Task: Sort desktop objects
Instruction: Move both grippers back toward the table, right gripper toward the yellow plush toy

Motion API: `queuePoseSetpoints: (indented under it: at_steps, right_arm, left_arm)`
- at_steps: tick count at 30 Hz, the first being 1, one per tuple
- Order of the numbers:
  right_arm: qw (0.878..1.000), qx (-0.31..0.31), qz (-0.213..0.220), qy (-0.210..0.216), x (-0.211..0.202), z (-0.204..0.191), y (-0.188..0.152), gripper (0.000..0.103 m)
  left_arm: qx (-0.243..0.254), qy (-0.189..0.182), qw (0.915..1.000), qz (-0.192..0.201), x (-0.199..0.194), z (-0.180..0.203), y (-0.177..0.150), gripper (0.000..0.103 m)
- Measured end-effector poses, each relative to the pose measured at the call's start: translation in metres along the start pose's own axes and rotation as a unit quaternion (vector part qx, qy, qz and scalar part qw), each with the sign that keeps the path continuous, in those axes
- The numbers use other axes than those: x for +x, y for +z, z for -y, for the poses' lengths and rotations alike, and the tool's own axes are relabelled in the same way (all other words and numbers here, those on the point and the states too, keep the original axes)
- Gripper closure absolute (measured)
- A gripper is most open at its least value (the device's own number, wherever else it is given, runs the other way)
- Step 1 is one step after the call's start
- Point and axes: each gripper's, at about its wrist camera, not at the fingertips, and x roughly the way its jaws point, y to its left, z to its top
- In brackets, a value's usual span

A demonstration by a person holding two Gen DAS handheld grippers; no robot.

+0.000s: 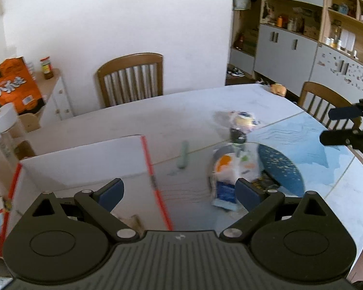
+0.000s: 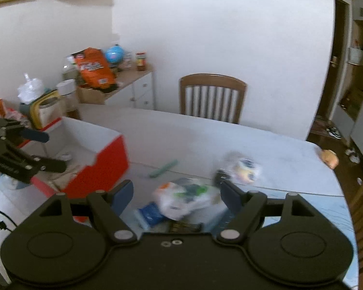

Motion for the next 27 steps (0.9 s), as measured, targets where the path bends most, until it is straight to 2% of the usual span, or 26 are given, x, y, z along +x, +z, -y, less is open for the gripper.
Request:
queuePoseSetpoints:
  at_steps: [9,16,27]
  right_arm:
    - [1.000,-0.006,-0.005,-0.005,-0.002,0.068,-0.015,0.023]
    - [1.000,-0.018,-0.012,0.004,0.008,0.133,-0.015,0.022]
    - [0.999,-0.030,-0.021,0.006,0.030,0.232,-0.016,0.022]
  left_arm:
    - [-0.010,-0.008,0.9997,-0.023,0.032,0.066,0.008,0.004]
    - [-0.047,-0.006,0.9974,-0.055,0.070,0.118,0.009,0.004]
    - [-0.110,0.045,0.9901,-0.075,0.128,0.167,0.003,0.004]
